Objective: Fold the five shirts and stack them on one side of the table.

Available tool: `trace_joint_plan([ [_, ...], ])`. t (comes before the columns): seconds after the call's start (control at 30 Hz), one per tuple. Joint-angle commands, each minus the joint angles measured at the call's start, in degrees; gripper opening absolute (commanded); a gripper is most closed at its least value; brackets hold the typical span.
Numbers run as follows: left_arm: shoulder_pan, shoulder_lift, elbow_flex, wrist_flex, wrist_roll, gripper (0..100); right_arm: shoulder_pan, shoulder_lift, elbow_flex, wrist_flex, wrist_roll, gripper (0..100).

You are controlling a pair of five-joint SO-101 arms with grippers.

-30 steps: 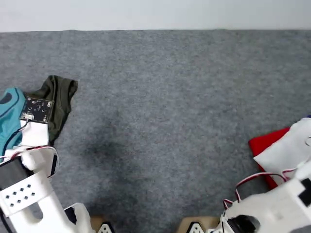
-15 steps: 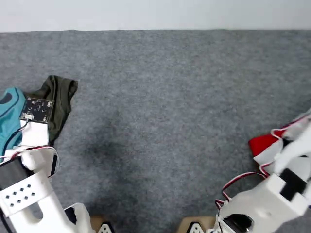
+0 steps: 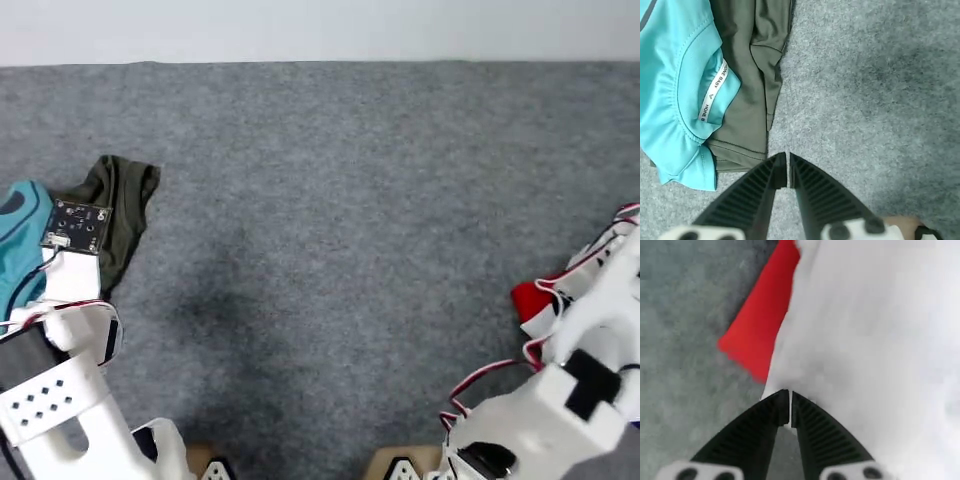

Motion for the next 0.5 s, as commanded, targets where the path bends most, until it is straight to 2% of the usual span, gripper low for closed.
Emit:
trace_joint_plan([
  [0.0, 0.1, -0.8, -0.6, 0.4, 0.2, 2, -3.1, -8.8, -5.5, 6.2, -0.3, 0.9],
  [0.2, 0.1, -0.8, -2.7, 0.5, 0.3, 2, -5.4, -20.7, -4.2, 9.8, -0.5, 0.9],
  [0.47, -0.7, 0.2, -10.8, -2.1, -2.5, 2, -7.1, -32.7, 7.8, 15.1, -0.5, 0.9],
])
